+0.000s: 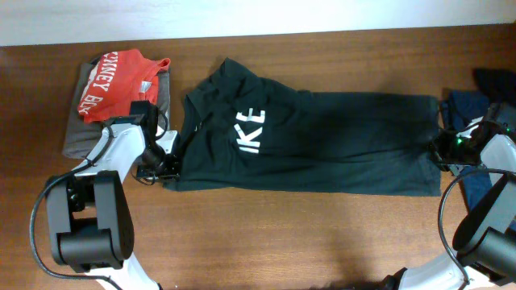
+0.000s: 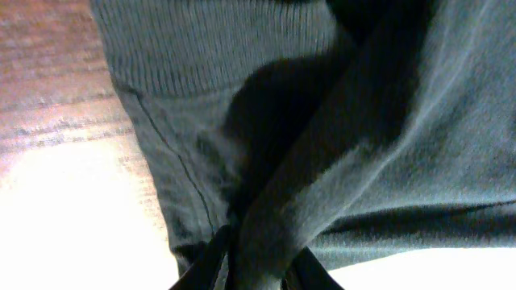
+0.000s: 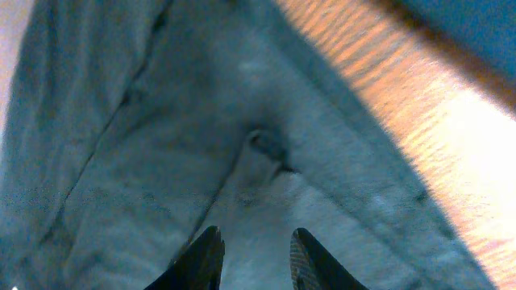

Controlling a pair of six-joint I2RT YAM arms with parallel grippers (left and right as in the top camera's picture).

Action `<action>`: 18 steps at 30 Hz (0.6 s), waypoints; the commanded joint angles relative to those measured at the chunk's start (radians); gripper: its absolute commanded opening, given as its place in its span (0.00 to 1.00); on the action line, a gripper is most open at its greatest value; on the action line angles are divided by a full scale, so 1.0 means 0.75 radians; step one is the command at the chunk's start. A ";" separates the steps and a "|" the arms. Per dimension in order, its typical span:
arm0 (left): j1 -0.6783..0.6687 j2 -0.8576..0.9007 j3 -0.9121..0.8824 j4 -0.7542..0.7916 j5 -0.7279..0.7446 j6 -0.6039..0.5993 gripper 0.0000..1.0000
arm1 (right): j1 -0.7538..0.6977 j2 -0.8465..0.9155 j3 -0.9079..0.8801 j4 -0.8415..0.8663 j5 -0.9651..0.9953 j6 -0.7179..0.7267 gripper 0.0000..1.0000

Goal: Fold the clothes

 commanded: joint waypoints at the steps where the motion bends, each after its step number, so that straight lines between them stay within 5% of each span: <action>1: 0.003 -0.064 0.060 -0.030 0.005 -0.002 0.19 | 0.014 -0.039 0.024 -0.050 -0.330 -0.195 0.31; 4: 0.003 -0.120 0.082 -0.022 0.021 -0.003 0.22 | 0.078 -0.042 0.022 -0.156 -0.356 -0.248 0.29; 9: 0.003 -0.164 0.086 -0.020 0.021 -0.003 0.26 | 0.315 -0.031 -0.046 -0.163 -0.148 -0.204 0.50; 18: 0.003 -0.164 0.086 -0.019 0.026 -0.002 0.26 | 0.527 0.022 -0.099 -0.023 -0.035 0.015 0.45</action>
